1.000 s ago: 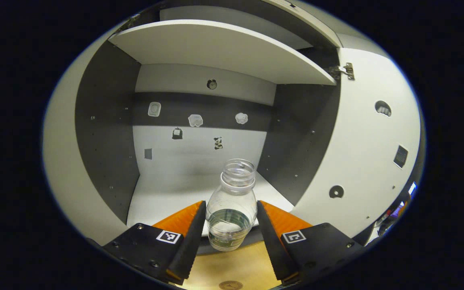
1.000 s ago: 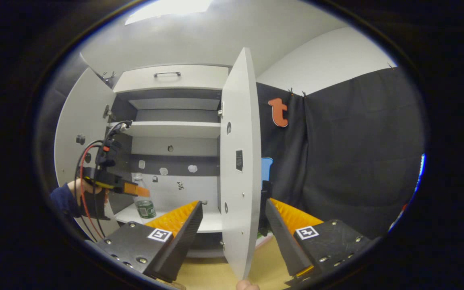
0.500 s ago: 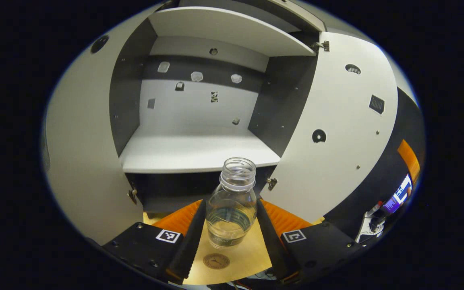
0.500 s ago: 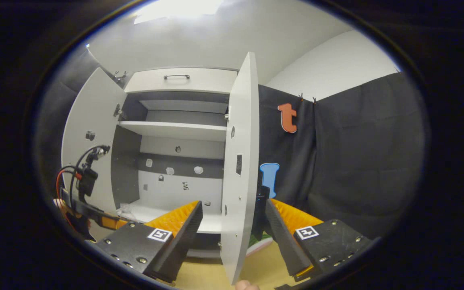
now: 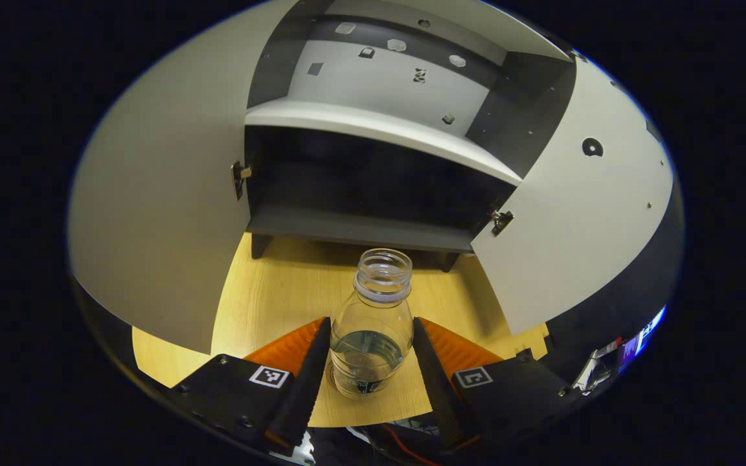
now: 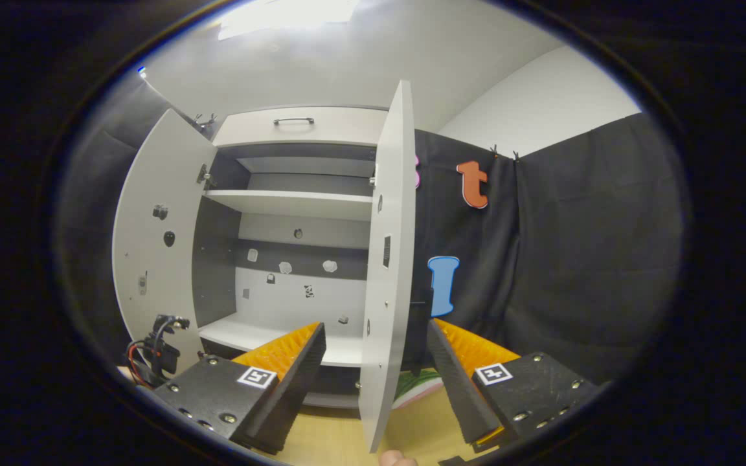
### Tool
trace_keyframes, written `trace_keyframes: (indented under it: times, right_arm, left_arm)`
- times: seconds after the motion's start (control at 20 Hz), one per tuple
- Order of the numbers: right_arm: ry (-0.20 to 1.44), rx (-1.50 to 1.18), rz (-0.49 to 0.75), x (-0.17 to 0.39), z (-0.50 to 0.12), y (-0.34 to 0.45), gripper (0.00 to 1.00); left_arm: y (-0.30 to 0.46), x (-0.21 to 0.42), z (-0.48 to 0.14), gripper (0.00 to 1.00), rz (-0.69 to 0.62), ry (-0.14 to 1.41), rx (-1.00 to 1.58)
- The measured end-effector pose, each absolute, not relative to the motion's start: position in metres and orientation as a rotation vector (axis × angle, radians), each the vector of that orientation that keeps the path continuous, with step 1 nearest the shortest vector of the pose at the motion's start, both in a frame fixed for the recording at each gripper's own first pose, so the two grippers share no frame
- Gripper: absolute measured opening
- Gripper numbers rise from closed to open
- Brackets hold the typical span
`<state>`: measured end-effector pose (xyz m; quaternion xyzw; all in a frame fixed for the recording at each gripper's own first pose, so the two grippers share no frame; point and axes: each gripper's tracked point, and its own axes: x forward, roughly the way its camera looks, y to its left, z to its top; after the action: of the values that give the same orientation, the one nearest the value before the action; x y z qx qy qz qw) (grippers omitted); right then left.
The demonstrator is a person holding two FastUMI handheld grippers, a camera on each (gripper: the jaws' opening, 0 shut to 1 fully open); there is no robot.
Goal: Grasp the bottle in the cabinet with the left hand and place it on the coaster, then close the right door with the right hand and the left door with the left hand.
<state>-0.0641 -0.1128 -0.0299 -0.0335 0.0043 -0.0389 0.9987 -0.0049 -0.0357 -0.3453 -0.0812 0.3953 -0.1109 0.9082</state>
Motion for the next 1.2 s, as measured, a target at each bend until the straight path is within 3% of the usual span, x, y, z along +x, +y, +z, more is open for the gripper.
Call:
trace_keyframes:
  times: [0.6, 1.2]
  right_arm:
    - [0.040, -0.049, -0.150, -0.074, -0.042, -0.158, 0.96]
    - [0.023, -0.043, -0.139, -0.062, -0.043, -0.156, 0.94]
  left_arm:
    - [-0.044, 0.008, -0.416, 0.78, -0.187, 0.741, -0.160]
    - [-0.044, -0.016, -0.414, 0.78, -0.235, 0.736, -0.118]
